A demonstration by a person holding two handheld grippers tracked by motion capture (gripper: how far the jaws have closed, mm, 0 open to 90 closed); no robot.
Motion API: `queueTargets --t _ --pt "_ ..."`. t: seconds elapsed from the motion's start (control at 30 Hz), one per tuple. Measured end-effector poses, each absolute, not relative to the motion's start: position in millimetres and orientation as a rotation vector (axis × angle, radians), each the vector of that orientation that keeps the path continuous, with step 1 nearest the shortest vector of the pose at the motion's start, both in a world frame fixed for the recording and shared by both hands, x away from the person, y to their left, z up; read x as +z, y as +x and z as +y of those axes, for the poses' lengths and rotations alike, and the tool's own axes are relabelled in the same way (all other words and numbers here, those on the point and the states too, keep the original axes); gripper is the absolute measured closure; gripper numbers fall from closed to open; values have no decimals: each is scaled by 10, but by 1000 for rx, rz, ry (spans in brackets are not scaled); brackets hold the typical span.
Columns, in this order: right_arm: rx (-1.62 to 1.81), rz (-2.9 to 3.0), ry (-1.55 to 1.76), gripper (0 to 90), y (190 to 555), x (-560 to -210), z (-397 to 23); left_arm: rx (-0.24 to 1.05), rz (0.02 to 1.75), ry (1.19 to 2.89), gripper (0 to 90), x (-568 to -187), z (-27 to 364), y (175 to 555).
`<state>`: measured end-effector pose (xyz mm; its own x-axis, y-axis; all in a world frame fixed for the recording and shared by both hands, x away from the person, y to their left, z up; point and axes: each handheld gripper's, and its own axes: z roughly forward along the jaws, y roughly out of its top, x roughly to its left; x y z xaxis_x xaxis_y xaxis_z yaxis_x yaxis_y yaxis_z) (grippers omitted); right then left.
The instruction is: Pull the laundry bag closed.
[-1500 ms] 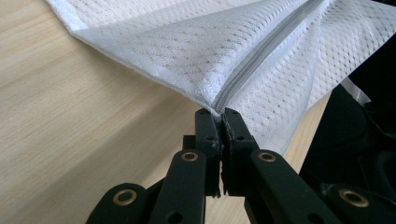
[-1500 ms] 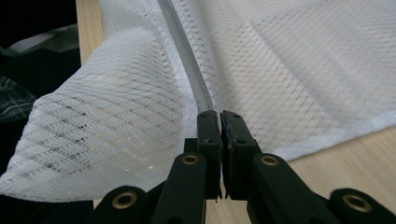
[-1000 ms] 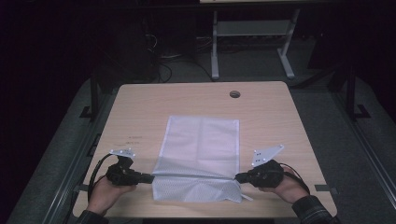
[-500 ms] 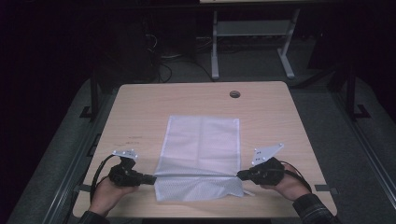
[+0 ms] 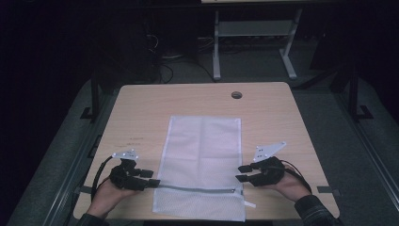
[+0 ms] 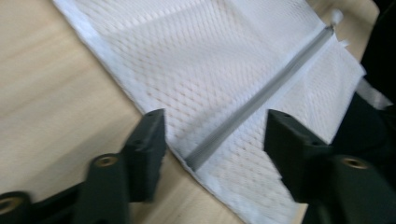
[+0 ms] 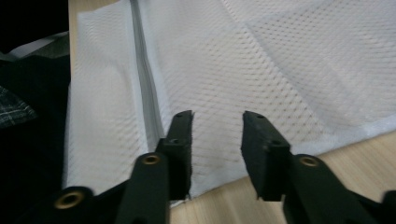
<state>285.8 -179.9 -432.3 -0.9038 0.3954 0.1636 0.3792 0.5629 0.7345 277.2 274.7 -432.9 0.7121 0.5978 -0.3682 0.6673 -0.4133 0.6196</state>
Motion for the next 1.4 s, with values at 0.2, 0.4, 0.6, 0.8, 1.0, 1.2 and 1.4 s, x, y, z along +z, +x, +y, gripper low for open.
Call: queueTargets --t 0.2,0.4,0.6,0.8,1.0,1.2,1.4 --pt "1275 2673 793 360 2848 -4323 -1850 -19 918 2144 200 -4293 2793 2762" --pt "1241 2547 878 258 2837 -4323 -2060 86 919 2150 136 -4285 2947 2754" --pt "1204 2436 983 183 2824 -4379 -2321 185 919 2194 131 -4317 3083 2740" --pt "1144 2409 1067 161 2842 -4500 -2541 262 935 2241 131 -4394 3162 2759" --pt "1122 2402 1103 149 2883 -4567 -2618 289 961 2243 131 -4448 3229 2776" --pt "1110 2398 1104 142 2905 -4593 -2628 283 994 2229 132 -4507 3299 2787" --pt "1104 2401 1103 139 2913 -4607 -2626 298 985 2248 132 -4522 3286 2790"
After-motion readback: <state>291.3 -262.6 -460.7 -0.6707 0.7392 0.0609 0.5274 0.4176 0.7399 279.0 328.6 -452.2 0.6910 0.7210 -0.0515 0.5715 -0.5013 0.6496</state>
